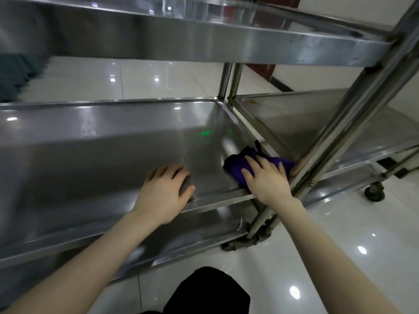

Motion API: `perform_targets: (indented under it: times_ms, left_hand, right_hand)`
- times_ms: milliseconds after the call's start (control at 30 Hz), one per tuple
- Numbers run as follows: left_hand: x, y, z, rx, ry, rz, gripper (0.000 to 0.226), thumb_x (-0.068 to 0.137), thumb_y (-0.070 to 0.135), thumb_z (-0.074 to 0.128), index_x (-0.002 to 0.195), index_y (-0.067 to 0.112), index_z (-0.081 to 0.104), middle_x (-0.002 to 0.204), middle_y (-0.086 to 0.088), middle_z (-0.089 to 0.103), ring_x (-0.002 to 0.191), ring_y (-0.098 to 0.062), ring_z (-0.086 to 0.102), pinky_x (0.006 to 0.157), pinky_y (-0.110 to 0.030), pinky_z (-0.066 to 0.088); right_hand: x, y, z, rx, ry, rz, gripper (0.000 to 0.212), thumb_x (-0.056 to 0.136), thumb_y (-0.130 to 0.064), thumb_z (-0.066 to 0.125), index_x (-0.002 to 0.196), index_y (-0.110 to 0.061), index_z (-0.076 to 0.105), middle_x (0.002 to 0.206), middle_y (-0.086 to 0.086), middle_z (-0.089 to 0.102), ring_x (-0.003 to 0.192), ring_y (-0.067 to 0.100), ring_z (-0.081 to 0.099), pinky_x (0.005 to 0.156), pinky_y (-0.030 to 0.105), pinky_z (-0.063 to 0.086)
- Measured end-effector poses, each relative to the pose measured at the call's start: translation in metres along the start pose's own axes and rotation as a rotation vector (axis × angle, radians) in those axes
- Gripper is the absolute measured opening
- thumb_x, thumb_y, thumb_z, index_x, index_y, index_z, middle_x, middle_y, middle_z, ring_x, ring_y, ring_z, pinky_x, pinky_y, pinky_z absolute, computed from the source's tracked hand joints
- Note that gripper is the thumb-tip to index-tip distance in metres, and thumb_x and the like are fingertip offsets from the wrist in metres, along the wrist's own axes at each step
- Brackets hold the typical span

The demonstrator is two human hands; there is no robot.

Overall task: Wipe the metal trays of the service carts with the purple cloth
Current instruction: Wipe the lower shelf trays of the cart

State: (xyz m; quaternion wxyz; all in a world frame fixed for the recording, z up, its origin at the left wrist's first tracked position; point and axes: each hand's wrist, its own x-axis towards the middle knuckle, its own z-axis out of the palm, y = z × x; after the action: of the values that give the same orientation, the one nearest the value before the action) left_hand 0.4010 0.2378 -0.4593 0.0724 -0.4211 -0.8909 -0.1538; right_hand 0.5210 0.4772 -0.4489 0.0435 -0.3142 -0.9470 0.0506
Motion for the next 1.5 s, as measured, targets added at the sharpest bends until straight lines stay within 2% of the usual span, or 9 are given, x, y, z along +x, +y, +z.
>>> perform_targets:
  times_ms: [200, 533, 667, 800, 900, 1100, 1200, 1400, 1500]
  left_hand:
    - [0.001, -0.003, 0.004, -0.009, 0.017, 0.009, 0.034, 0.089, 0.045, 0.052, 0.113, 0.022, 0.062, 0.127, -0.001, 0.058, 0.112, -0.028, 0.055, 0.098, -0.041, 0.040]
    - [-0.009, 0.002, -0.019, -0.184, 0.014, -0.044, 0.032, 0.094, 0.027, 0.052, 0.123, 0.016, 0.059, 0.122, -0.009, 0.060, 0.109, -0.033, 0.055, 0.093, -0.040, 0.044]
    - [-0.029, -0.015, -0.036, -0.177, 0.035, -0.022, 0.028, 0.095, 0.022, 0.052, 0.119, 0.014, 0.061, 0.119, -0.012, 0.062, 0.106, -0.036, 0.056, 0.091, -0.045, 0.046]
    - [-0.063, -0.064, -0.055, 0.014, -0.021, -0.010, 0.046, 0.090, 0.038, 0.034, 0.120, 0.014, 0.060, 0.127, -0.009, 0.059, 0.110, -0.036, 0.056, 0.093, -0.047, 0.046]
    - [-0.089, -0.094, -0.064, 0.079, -0.034, -0.045, 0.055, 0.089, 0.047, 0.030, 0.118, 0.013, 0.061, 0.126, -0.010, 0.059, 0.109, -0.037, 0.057, 0.090, -0.049, 0.047]
    - [-0.106, -0.103, -0.065, 0.054, 0.010, -0.075, 0.056, 0.089, 0.046, 0.031, 0.123, 0.012, 0.060, 0.127, -0.010, 0.058, 0.118, -0.034, 0.051, 0.096, -0.047, 0.042]
    - [-0.106, -0.102, -0.066, 0.004, 0.047, -0.097, 0.054, 0.088, 0.044, 0.033, 0.124, 0.013, 0.059, 0.128, -0.009, 0.057, 0.119, -0.033, 0.049, 0.097, -0.046, 0.041]
    - [-0.114, -0.117, -0.075, -0.151, 0.100, -0.038, 0.032, 0.092, 0.017, 0.055, 0.123, 0.011, 0.058, 0.124, -0.010, 0.057, 0.113, -0.032, 0.051, 0.098, -0.040, 0.038]
    - [-0.137, -0.156, -0.094, -0.020, 0.058, -0.007, 0.041, 0.092, 0.033, 0.044, 0.125, 0.013, 0.057, 0.128, -0.009, 0.056, 0.111, -0.034, 0.053, 0.095, -0.043, 0.043]
  right_hand:
    - [0.098, -0.023, 0.002, 0.062, -0.090, -0.023, 0.054, 0.101, -0.049, 0.024, 0.152, -0.033, 0.019, 0.162, -0.002, 0.014, 0.148, 0.024, 0.012, 0.119, 0.052, -0.001]
    - [-0.047, 0.016, 0.003, 0.116, 0.169, -0.208, 0.040, 0.100, -0.036, 0.045, 0.138, -0.027, 0.052, 0.142, 0.002, 0.050, 0.128, 0.030, 0.046, 0.113, 0.050, 0.024]
    - [-0.072, -0.045, 0.013, 0.176, 0.306, -0.160, 0.031, 0.096, -0.037, 0.054, 0.120, -0.023, 0.067, 0.123, 0.002, 0.063, 0.111, 0.031, 0.057, 0.109, 0.050, 0.029]
    - [-0.096, -0.140, 0.038, 0.241, 0.369, -0.420, 0.036, 0.093, -0.050, 0.047, 0.112, -0.029, 0.070, 0.117, -0.003, 0.066, 0.105, 0.023, 0.059, 0.107, 0.050, 0.033]
    - [-0.094, -0.136, 0.037, 0.210, 0.346, -0.528, 0.043, 0.091, -0.056, 0.046, 0.114, -0.029, 0.069, 0.118, -0.003, 0.066, 0.104, 0.023, 0.060, 0.103, 0.048, 0.037]
    - [-0.058, -0.017, 0.014, 0.098, 0.323, -0.104, 0.043, 0.096, -0.051, 0.042, 0.117, -0.022, 0.066, 0.116, 0.007, 0.063, 0.109, 0.033, 0.056, 0.104, 0.050, 0.033]
    - [-0.063, -0.037, 0.018, 0.092, 0.341, 0.041, 0.038, 0.097, -0.047, 0.046, 0.115, -0.019, 0.067, 0.116, 0.009, 0.063, 0.111, 0.034, 0.054, 0.108, 0.052, 0.030]
    - [-0.124, -0.211, 0.053, 0.182, 0.477, -0.340, 0.033, 0.090, -0.052, 0.051, 0.104, -0.029, 0.070, 0.108, -0.002, 0.066, 0.098, 0.025, 0.058, 0.103, 0.048, 0.036]
    - [-0.124, -0.226, 0.048, 0.173, 0.432, -0.471, 0.035, 0.091, -0.053, 0.049, 0.107, -0.030, 0.070, 0.108, -0.004, 0.065, 0.095, 0.024, 0.059, 0.098, 0.045, 0.040]
